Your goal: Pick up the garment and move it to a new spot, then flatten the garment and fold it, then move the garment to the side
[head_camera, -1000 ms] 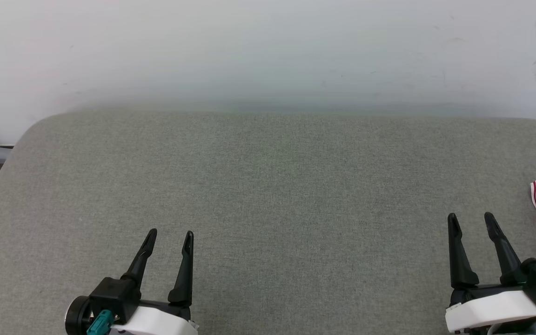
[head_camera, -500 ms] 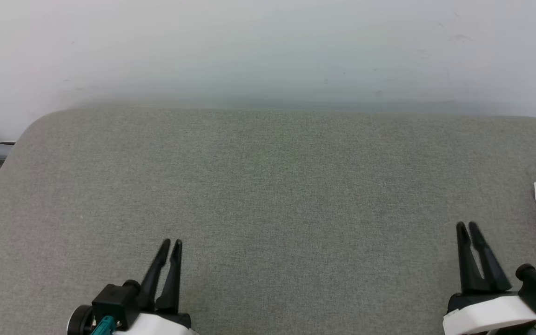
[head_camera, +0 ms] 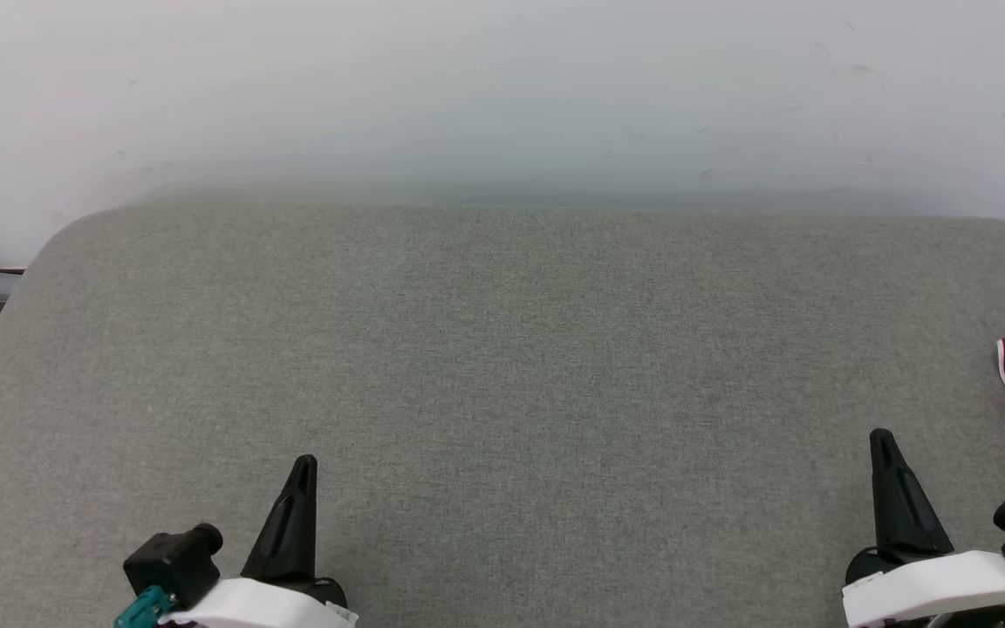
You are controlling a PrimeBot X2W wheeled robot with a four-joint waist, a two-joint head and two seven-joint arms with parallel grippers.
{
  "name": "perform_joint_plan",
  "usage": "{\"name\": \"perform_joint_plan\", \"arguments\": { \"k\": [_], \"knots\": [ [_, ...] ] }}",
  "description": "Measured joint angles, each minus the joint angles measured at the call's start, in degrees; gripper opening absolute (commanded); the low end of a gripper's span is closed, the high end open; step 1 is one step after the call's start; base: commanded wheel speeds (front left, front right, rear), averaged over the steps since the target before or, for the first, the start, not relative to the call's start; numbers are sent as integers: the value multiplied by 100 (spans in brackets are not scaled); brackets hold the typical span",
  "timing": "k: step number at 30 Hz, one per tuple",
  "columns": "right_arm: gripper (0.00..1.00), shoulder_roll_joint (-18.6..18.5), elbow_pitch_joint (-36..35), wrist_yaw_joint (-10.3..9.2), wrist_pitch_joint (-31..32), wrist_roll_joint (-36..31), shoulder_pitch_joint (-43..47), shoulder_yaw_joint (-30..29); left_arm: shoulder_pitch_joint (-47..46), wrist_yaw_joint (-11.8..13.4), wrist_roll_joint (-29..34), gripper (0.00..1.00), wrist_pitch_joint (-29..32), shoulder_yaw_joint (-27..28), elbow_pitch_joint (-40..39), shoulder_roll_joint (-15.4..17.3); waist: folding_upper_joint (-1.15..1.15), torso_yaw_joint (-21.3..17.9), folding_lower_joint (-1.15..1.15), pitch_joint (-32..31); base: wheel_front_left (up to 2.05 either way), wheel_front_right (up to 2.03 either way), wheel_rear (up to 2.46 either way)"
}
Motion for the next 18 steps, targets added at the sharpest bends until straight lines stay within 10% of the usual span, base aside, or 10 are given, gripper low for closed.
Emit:
{"name": "perform_joint_plan", "arguments": {
  "k": [18],
  "knots": [
    [0, 0, 129, 0, 448, 1684, -155, -60, -212, -1, -1826, 0, 363, 109, 200, 85, 0, -45, 0, -12, 0, 0, 0]
  ]
}}
